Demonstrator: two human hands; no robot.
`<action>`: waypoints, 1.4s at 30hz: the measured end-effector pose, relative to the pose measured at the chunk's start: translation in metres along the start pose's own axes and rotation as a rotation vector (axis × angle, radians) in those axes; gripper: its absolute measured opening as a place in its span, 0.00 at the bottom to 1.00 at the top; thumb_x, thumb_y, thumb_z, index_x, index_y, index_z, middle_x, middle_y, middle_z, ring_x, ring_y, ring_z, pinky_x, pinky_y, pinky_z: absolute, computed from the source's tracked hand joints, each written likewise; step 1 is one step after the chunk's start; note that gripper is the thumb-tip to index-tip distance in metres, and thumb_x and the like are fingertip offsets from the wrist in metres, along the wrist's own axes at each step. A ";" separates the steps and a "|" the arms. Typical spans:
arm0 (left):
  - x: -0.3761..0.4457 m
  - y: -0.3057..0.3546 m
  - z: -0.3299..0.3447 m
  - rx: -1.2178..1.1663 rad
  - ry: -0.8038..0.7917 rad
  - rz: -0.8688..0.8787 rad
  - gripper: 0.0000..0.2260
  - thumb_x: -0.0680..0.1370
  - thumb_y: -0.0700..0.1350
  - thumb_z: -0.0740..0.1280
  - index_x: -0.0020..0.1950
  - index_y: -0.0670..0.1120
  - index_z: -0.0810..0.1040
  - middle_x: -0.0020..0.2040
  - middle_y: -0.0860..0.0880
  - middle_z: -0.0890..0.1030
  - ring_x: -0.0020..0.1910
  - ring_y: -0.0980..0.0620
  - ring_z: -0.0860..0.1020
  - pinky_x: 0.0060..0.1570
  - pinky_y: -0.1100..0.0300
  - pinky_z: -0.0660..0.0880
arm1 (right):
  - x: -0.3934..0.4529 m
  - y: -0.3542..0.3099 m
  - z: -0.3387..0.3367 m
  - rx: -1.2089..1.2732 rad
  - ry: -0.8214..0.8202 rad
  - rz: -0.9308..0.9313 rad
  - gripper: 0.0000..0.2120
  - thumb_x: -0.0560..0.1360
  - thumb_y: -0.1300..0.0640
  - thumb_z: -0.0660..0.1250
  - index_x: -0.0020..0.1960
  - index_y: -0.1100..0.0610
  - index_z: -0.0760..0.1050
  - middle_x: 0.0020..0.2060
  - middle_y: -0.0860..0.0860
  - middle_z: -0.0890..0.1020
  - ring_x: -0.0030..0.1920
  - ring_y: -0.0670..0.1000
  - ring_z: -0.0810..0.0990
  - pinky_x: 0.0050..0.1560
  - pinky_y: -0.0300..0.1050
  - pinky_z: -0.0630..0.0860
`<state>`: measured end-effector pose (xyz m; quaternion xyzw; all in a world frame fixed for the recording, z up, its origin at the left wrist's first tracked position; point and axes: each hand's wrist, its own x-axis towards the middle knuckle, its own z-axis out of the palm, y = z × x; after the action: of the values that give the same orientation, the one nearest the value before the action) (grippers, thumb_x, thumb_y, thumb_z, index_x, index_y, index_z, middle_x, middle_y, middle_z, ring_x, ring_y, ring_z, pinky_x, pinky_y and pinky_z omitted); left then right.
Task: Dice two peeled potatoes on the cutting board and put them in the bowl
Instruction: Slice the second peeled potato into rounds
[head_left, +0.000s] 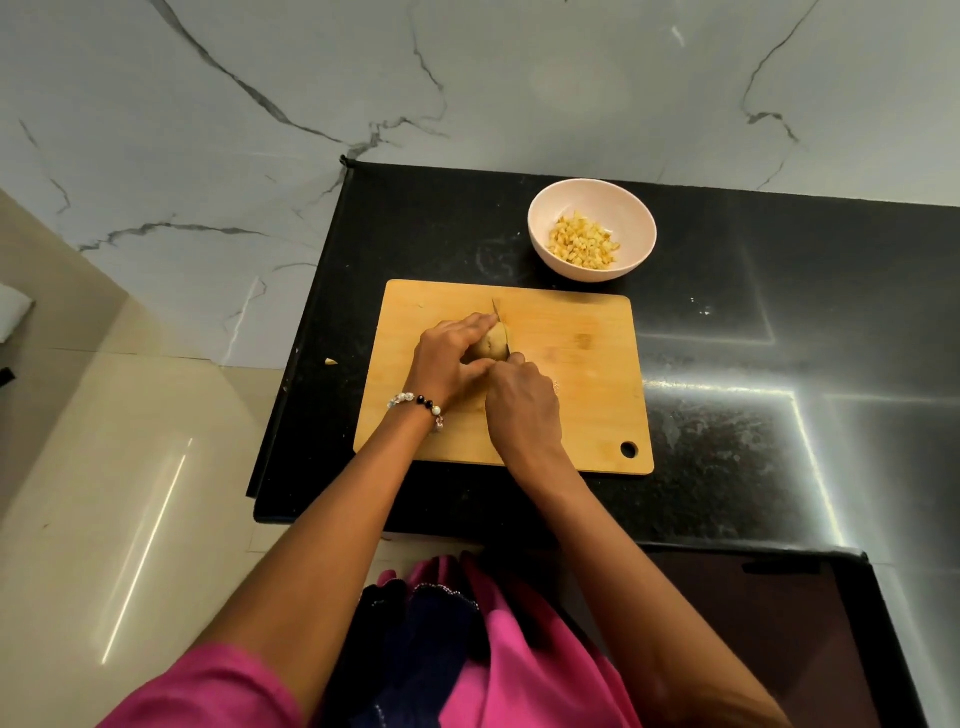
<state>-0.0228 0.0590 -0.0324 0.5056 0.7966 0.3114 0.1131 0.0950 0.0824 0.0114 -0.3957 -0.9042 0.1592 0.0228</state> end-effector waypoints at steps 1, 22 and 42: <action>-0.001 0.000 0.001 -0.008 -0.003 -0.008 0.27 0.69 0.41 0.75 0.67 0.43 0.73 0.65 0.44 0.76 0.63 0.45 0.75 0.64 0.58 0.67 | -0.008 0.001 0.003 -0.011 -0.006 0.016 0.15 0.80 0.67 0.49 0.60 0.65 0.71 0.53 0.60 0.75 0.52 0.60 0.77 0.43 0.48 0.70; -0.006 -0.006 0.009 -0.121 0.048 -0.055 0.29 0.70 0.42 0.75 0.70 0.46 0.71 0.67 0.46 0.74 0.67 0.49 0.70 0.67 0.63 0.62 | -0.015 0.063 -0.009 0.215 0.068 0.134 0.12 0.80 0.60 0.58 0.59 0.64 0.74 0.47 0.62 0.82 0.48 0.64 0.77 0.39 0.50 0.67; -0.005 -0.004 0.012 -0.113 0.096 -0.049 0.27 0.70 0.39 0.74 0.68 0.43 0.73 0.66 0.44 0.75 0.64 0.45 0.73 0.65 0.56 0.67 | -0.003 0.010 -0.024 0.060 -0.022 -0.086 0.13 0.79 0.67 0.51 0.58 0.67 0.71 0.50 0.64 0.77 0.48 0.64 0.75 0.42 0.51 0.65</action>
<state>-0.0170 0.0583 -0.0449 0.4632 0.7944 0.3770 0.1109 0.1082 0.0925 0.0312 -0.3541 -0.9153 0.1894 0.0317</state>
